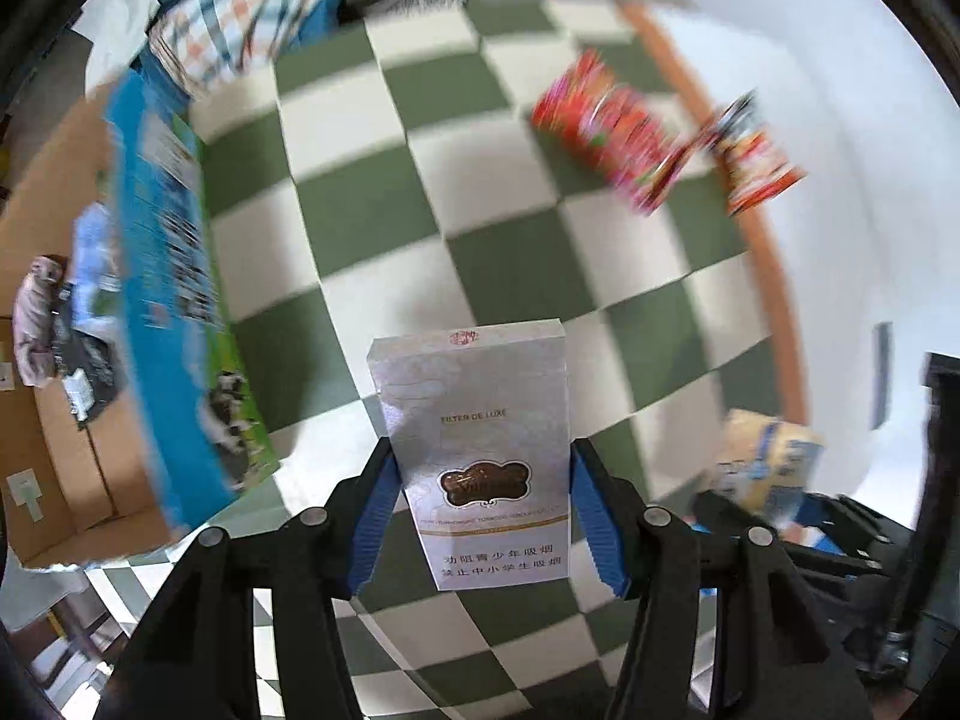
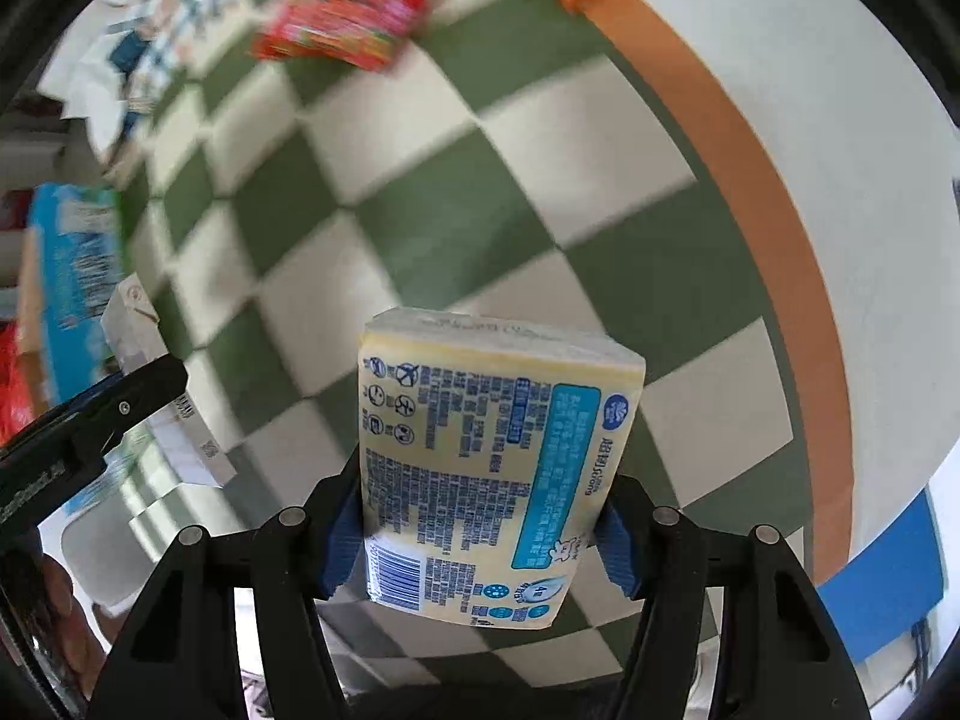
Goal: Organize soft objects
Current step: 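Place both boxes into the cardboard box and open both tools, then grasp the red snack bag with the left tool while the right tool grasps the panda snack bag, then carry both red snack bags into the cardboard box and open both tools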
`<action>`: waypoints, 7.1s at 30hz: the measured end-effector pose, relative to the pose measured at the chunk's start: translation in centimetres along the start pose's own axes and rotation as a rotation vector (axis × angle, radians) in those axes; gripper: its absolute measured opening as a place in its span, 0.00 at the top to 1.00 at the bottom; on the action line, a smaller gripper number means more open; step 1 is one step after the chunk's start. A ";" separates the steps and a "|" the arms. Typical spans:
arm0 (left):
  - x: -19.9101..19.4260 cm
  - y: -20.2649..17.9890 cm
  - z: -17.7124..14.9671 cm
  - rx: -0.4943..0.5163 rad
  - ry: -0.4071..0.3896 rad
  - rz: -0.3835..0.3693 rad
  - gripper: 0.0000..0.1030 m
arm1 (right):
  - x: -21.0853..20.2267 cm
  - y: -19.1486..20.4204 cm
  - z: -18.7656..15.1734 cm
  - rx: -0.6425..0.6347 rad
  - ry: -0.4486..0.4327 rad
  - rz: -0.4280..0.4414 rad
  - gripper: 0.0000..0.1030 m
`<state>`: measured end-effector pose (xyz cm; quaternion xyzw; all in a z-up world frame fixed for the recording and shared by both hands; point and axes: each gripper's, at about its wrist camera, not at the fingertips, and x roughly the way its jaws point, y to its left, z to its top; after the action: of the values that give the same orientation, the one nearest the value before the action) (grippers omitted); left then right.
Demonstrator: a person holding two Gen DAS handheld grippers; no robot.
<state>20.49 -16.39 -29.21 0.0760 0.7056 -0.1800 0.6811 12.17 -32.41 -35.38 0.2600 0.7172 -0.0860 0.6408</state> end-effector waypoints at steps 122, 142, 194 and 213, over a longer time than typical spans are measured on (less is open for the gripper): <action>-12.4 8.2 5.0 -0.254 -0.230 -0.058 0.01 | -16.6 12.5 2.0 -0.194 -0.417 -0.044 0.03; 9.4 -0.5 20.5 -0.385 0.193 -0.283 0.01 | -7.7 -1.9 21.2 -0.179 -0.237 -0.253 0.03; -10.9 12.1 5.0 -0.260 -0.192 -0.117 0.57 | -6.1 15.5 9.1 -0.343 -0.141 0.178 0.51; -8.2 27.7 0.2 -0.391 -0.111 -0.111 0.57 | -1.7 35.3 -2.0 -0.601 -0.065 0.133 0.51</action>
<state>30.99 10.26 -25.28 -0.1066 0.6916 -0.0806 0.7098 27.52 -1.94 -26.01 0.1021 0.6711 0.1638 0.7158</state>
